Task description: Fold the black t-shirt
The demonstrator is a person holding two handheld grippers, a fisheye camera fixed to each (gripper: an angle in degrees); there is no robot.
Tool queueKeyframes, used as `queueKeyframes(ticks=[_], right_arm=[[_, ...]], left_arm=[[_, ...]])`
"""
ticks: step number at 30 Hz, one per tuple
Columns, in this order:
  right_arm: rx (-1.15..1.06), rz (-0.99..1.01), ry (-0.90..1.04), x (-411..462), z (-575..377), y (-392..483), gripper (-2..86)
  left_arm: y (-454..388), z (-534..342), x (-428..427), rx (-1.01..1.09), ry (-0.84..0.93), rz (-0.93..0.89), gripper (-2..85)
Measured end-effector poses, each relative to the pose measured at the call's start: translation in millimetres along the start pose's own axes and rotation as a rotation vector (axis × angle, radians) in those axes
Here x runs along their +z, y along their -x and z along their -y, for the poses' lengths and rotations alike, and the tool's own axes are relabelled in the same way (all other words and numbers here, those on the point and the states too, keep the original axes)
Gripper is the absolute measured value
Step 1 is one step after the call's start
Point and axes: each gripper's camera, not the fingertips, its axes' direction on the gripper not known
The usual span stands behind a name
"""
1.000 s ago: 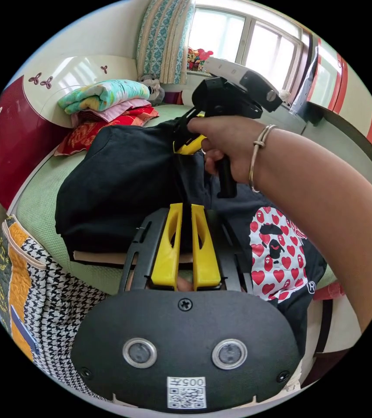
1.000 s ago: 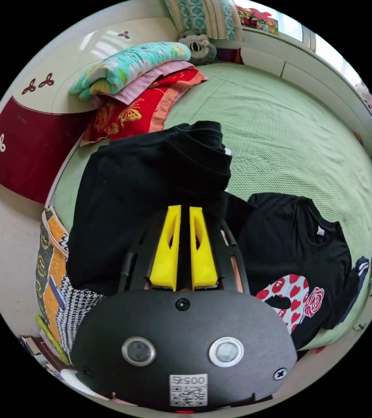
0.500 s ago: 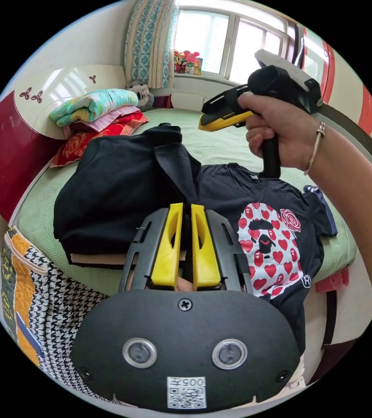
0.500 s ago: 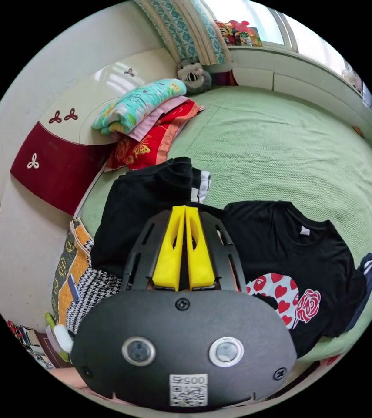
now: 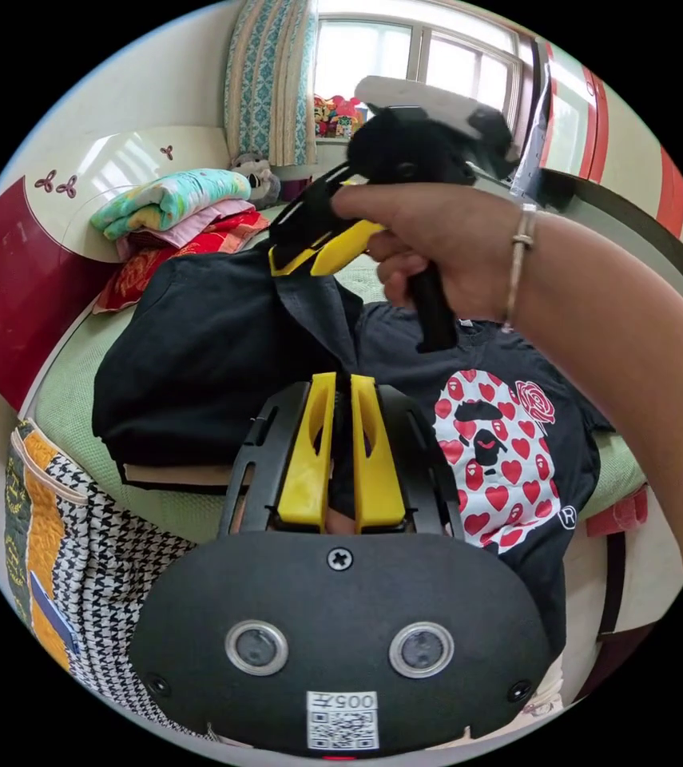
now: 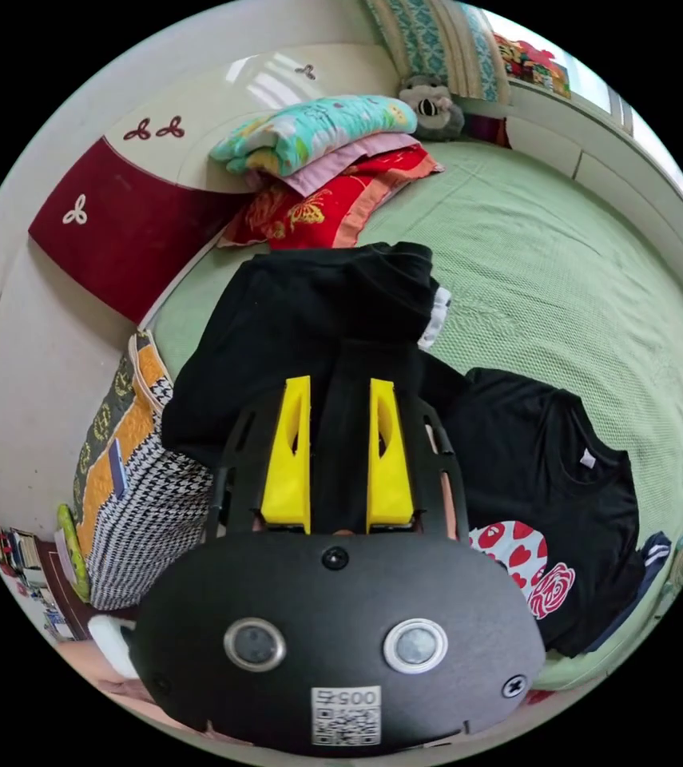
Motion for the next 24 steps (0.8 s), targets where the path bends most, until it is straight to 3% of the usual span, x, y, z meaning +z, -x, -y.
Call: queueKeyframes(ticks=[6,13,18,24], right_arm=[[0.014,-0.115,0.071,41,18,13,11.1],[0.049,-0.154,0.054,51,10,6,4.2],[0.088,-0.032,-0.024,20,-13,-15,-0.1],[0.122,-0.053,-0.113,-30,-58,-56,-0.8]], left_arm=[[-1,-2,9,-0.003,-0.005,-0.018,4.9],[-3,-6,26,-0.005,0.001,-0.041,4.9],[-17,-6,34,0.014,-0.001,-0.053,4.9],[-55,-7,40,0.052,-0.027,-0.084,4.5]])
